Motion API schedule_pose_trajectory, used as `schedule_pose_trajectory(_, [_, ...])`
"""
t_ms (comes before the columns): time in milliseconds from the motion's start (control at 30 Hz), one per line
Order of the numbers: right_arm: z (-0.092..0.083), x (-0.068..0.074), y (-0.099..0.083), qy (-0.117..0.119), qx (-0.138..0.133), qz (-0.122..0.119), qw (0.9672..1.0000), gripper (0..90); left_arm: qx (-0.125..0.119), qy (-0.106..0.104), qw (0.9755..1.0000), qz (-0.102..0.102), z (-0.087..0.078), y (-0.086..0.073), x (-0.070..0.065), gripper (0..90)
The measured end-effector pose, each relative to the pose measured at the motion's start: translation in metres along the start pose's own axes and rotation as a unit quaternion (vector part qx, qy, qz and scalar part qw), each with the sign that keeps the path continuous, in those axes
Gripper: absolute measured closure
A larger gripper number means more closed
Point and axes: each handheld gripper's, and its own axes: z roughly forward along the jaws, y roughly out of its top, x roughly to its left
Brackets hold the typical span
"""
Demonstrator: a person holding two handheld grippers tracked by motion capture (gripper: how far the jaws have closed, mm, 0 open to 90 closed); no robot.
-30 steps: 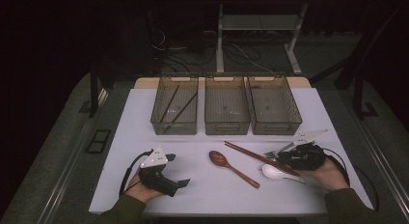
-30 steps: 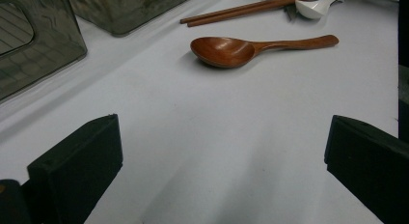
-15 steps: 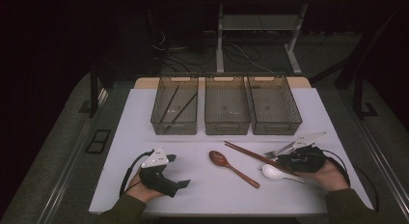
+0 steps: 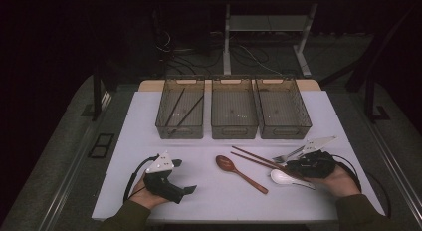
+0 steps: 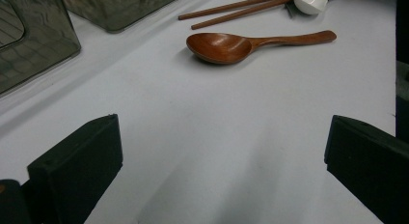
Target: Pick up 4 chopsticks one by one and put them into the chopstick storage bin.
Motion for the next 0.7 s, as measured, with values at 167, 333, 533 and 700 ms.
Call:
schedule_pose_trajectory(167, [0.0031, 0.0, -0.0009, 0.003, 0.012, -0.005, 0.9999, 79.0, -0.001, -0.001, 1.0, 0.0, 0.0003, 0.0001, -0.0003, 0.0])
schedule_pose_trajectory(333, [0.0068, 0.0015, -0.0007, 0.004, 0.024, -0.015, 0.9996, 81.0, 0.0, -0.001, 1.0, 0.0, 0.0002, 0.0, -0.0002, 0.0])
schedule_pose_trajectory(533, [0.0056, 0.0022, -0.0003, 0.003, 0.019, -0.018, 0.9997, 83.4, 0.0, -0.002, 1.0, 0.0, 0.0004, 0.0001, -0.0003, 0.0])
schedule_pose_trajectory(700, [0.0036, 0.0023, 0.0, 0.006, 0.017, -0.02, 0.9996, 83.8, 0.0, -0.002, 1.0, 0.001, 0.0003, 0.0002, -0.0005, 0.0])
